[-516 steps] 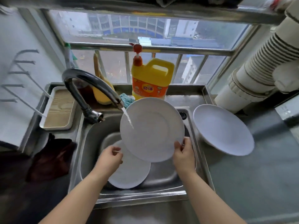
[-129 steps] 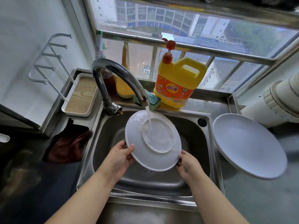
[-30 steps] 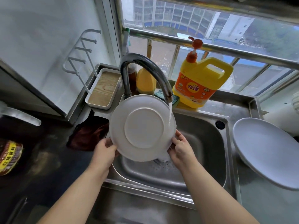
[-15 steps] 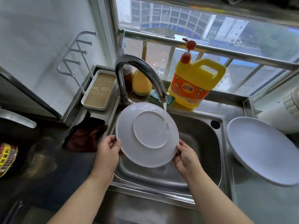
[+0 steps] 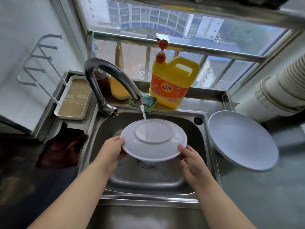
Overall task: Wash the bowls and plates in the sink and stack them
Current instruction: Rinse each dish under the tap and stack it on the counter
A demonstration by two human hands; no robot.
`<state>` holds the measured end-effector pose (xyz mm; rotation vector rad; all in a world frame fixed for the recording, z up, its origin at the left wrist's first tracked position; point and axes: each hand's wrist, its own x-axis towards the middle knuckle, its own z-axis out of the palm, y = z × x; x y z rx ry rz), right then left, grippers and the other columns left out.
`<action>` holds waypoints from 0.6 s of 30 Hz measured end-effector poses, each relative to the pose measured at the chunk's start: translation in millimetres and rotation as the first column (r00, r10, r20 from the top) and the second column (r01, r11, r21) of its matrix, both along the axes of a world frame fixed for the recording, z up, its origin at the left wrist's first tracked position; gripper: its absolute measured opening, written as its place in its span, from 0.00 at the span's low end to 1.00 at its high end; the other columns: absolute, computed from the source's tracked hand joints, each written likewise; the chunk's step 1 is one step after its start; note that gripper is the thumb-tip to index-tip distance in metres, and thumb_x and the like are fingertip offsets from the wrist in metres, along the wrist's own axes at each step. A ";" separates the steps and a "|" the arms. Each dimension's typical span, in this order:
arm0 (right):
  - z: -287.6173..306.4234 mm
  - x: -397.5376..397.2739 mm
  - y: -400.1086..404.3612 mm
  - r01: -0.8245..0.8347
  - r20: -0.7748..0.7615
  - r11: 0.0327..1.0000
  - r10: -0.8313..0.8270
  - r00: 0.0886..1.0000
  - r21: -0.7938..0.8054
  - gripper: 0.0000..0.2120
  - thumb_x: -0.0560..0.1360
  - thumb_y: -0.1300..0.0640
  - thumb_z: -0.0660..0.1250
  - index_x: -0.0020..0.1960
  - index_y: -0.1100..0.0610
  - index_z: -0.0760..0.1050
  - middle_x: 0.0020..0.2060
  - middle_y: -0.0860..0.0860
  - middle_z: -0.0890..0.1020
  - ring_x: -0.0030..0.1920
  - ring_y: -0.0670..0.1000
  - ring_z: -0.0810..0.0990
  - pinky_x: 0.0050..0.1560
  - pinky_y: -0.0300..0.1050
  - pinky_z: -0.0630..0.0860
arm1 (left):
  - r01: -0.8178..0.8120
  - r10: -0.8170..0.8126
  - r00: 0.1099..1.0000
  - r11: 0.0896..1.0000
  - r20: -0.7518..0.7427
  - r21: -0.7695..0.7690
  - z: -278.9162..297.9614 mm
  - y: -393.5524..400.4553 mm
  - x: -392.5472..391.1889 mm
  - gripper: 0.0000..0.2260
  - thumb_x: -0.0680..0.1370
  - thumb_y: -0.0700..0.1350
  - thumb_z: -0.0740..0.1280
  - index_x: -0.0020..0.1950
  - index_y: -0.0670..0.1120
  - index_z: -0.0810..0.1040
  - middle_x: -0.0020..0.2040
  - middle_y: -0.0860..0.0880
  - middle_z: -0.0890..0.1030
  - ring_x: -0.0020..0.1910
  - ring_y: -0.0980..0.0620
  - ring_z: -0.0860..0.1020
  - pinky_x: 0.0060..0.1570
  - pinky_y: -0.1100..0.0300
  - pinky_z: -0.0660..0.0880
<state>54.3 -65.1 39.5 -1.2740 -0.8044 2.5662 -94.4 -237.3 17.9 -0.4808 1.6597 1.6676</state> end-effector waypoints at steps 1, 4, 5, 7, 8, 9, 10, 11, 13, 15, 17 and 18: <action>3.2 -3.0 -3.5 0.003 -0.014 1.000 -0.003 1.000 0.005 0.12 0.77 0.65 0.62 0.60 0.64 0.74 0.49 0.59 0.84 0.46 0.53 0.85 0.38 0.40 0.81 | -0.021 0.019 0.999 0.999 0.049 0.028 0.2 2.1 2.3 0.10 0.82 0.37 0.56 0.51 0.39 0.77 0.42 0.42 0.81 0.40 0.48 0.79 0.33 0.58 0.76; 9.8 -16.0 -21.0 0.030 -0.055 1.000 -0.030 0.998 -0.006 0.13 0.75 0.71 0.62 0.58 0.61 0.73 0.51 0.60 0.82 0.49 0.55 0.83 0.42 0.43 0.82 | -0.124 0.091 0.975 0.980 0.203 0.157 1.6 10.2 14.2 0.09 0.82 0.36 0.55 0.52 0.37 0.75 0.42 0.41 0.80 0.41 0.46 0.79 0.35 0.54 0.79; 11.1 -20.4 -27.4 0.038 -0.076 0.999 -0.039 0.996 -0.016 0.14 0.74 0.73 0.62 0.57 0.61 0.73 0.51 0.60 0.82 0.50 0.56 0.82 0.43 0.44 0.82 | -0.158 0.104 0.964 0.964 0.243 0.214 3.5 13.5 18.4 0.10 0.82 0.35 0.55 0.53 0.36 0.75 0.41 0.40 0.81 0.40 0.45 0.80 0.34 0.55 0.80; 10.6 -25.8 -36.6 0.021 -0.110 1.000 -0.023 0.994 -0.016 0.17 0.71 0.74 0.64 0.58 0.63 0.73 0.50 0.60 0.83 0.49 0.56 0.83 0.43 0.43 0.82 | -0.199 0.117 0.953 0.937 0.279 0.286 5.7 18.3 23.9 0.10 0.81 0.34 0.55 0.55 0.35 0.75 0.42 0.40 0.83 0.37 0.47 0.83 0.31 0.59 0.81; 9.9 -26.8 -38.6 0.007 -0.112 1.000 -0.008 0.994 -0.009 0.18 0.70 0.73 0.65 0.58 0.63 0.73 0.49 0.60 0.84 0.49 0.55 0.84 0.43 0.43 0.82 | -0.201 0.118 0.953 0.934 0.278 0.295 5.6 20.0 23.9 0.11 0.81 0.33 0.55 0.57 0.35 0.74 0.43 0.40 0.82 0.36 0.48 0.83 0.31 0.59 0.81; 9.1 -26.5 -38.5 -0.003 -0.100 1.000 0.003 0.995 0.001 0.19 0.69 0.72 0.66 0.59 0.63 0.73 0.49 0.59 0.84 0.49 0.55 0.84 0.43 0.43 0.82 | -0.190 0.111 0.957 0.937 0.267 0.292 5.9 20.6 22.6 0.11 0.81 0.32 0.55 0.59 0.34 0.73 0.45 0.39 0.82 0.37 0.48 0.83 0.31 0.60 0.81; 7.5 -25.6 -36.6 -0.012 -0.082 1.000 0.012 0.997 0.009 0.19 0.69 0.71 0.67 0.59 0.63 0.73 0.49 0.59 0.84 0.49 0.55 0.84 0.42 0.43 0.82 | -0.165 0.096 0.963 0.949 0.250 0.269 5.7 20.3 19.5 0.12 0.81 0.31 0.54 0.61 0.33 0.73 0.46 0.39 0.81 0.40 0.47 0.82 0.31 0.61 0.80; 6.6 -24.2 -33.6 -0.021 -0.061 1.000 0.021 0.998 0.014 0.17 0.71 0.70 0.66 0.60 0.63 0.73 0.49 0.59 0.84 0.48 0.55 0.84 0.42 0.44 0.82 | -0.129 0.073 0.971 0.961 0.230 0.243 6.4 18.8 15.7 0.12 0.81 0.31 0.54 0.61 0.33 0.72 0.46 0.40 0.81 0.41 0.47 0.81 0.31 0.61 0.80; 3.9 -21.6 -24.3 -0.016 0.002 1.000 0.016 1.000 0.020 0.13 0.76 0.65 0.64 0.60 0.61 0.73 0.49 0.58 0.84 0.47 0.54 0.84 0.42 0.47 0.83 | -0.051 0.015 0.983 0.979 0.184 0.195 8.7 11.9 5.4 0.13 0.80 0.31 0.54 0.60 0.34 0.74 0.42 0.42 0.82 0.39 0.49 0.80 0.34 0.61 0.80; 2.9 -20.0 -13.6 0.017 0.062 0.999 -0.020 0.998 0.035 0.11 0.79 0.61 0.62 0.60 0.60 0.73 0.47 0.57 0.84 0.44 0.53 0.85 0.37 0.45 0.82 | -0.004 -0.023 0.988 0.985 0.152 0.174 11.4 4.5 -2.8 0.12 0.81 0.31 0.54 0.54 0.38 0.77 0.36 0.45 0.83 0.34 0.51 0.82 0.35 0.61 0.80; 3.1 -19.3 -8.6 0.042 0.063 0.999 -0.043 0.997 0.020 0.12 0.79 0.61 0.61 0.61 0.62 0.73 0.45 0.57 0.85 0.42 0.52 0.85 0.35 0.42 0.81 | -0.025 0.001 0.990 0.985 0.140 0.170 11.2 3.3 -4.5 0.12 0.81 0.33 0.55 0.51 0.39 0.77 0.33 0.47 0.84 0.32 0.53 0.82 0.34 0.61 0.80; 3.1 -19.7 -10.7 0.051 0.052 0.999 -0.051 0.997 0.003 0.12 0.79 0.62 0.61 0.61 0.62 0.73 0.45 0.57 0.85 0.42 0.52 0.85 0.35 0.41 0.81 | -0.065 0.039 0.988 0.983 0.148 0.173 9.0 5.4 -2.4 0.11 0.82 0.35 0.55 0.52 0.38 0.77 0.33 0.46 0.83 0.33 0.52 0.82 0.35 0.60 0.80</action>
